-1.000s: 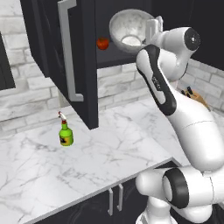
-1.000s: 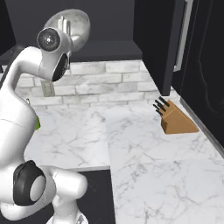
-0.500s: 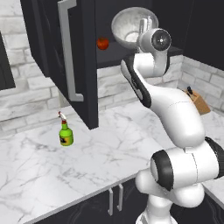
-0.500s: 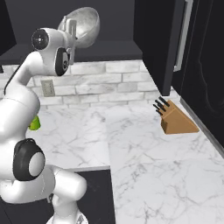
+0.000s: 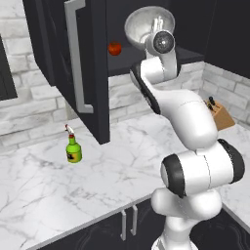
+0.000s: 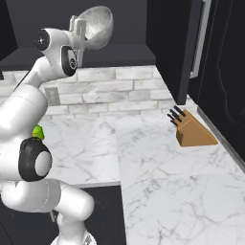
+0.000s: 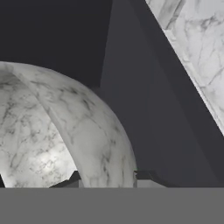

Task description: Pick the mug and place it in the sink. Pick the bowl and place it in the open cabinet and then close the cabinet.

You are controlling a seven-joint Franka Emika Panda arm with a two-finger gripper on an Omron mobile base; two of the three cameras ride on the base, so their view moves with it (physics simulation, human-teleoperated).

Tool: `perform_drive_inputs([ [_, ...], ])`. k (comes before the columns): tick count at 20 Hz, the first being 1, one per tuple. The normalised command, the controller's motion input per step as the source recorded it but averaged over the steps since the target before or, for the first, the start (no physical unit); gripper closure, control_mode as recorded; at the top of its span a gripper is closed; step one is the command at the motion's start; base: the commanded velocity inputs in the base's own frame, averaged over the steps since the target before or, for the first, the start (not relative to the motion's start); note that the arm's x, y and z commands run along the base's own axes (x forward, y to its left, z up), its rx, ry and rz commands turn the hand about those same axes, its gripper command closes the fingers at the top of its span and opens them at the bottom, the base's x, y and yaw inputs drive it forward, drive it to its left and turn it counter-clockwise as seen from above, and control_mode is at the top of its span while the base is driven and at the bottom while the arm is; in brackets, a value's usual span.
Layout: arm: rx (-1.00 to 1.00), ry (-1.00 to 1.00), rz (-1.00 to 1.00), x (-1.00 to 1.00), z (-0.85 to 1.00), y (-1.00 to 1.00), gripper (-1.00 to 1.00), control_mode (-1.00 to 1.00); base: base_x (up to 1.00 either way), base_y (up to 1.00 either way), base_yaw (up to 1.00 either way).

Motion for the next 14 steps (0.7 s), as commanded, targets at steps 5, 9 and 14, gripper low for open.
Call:
perform_drive_inputs([
  [5, 0.28, 0.11, -0.07, -0.08, 0.6, 0.0, 1.0, -1.0, 0.0, 0.0, 0.0],
  [9, 0.33, 0.27, -0.08, 0.0, 0.38, 0.0, 1.0, -1.0, 0.0, 0.0, 0.0],
  [14, 0.23, 0.0, -0.05, -0.03, -0.27, 0.0, 1.0, -1.0, 0.0, 0.0, 0.0],
])
